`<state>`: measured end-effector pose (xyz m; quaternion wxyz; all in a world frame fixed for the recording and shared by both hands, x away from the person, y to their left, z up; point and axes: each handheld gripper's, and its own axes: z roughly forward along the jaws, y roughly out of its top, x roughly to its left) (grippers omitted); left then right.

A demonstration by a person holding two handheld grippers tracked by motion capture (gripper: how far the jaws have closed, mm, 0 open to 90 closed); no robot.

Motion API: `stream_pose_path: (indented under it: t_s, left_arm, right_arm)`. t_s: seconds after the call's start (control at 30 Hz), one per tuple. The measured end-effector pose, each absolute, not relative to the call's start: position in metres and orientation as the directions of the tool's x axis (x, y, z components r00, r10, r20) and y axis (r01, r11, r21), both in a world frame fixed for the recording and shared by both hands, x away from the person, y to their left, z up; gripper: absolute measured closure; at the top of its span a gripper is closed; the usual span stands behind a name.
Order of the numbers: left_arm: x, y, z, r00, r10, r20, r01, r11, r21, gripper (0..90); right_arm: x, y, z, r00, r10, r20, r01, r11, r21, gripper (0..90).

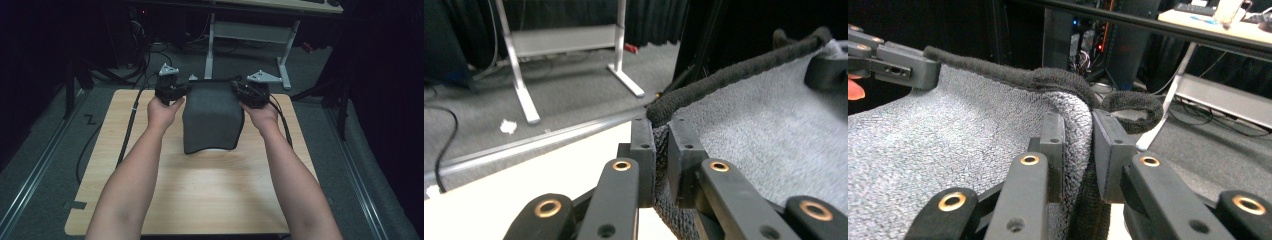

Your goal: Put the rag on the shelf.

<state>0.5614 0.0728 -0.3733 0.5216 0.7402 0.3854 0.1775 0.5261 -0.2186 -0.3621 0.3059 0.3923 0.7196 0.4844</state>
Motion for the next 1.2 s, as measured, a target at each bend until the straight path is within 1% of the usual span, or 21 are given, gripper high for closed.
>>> stream_pose_path:
  t_s: [0.8,1.2]
  left_arm:
    - [0.552,0.074,-0.436,0.654,0.720,-0.230,0.507,-0.192,0.840,83.3]
    - [0.544,0.077,-0.456,0.662,0.696,-0.278,0.544,-0.192,0.817,83.0]
  right_arm:
    - [0.530,-0.222,-0.410,-0.510,0.859,-0.037,0.372,0.259,0.891,77.8]
    - [0.529,-0.228,-0.430,-0.506,0.861,0.058,0.427,0.191,0.884,76.3]
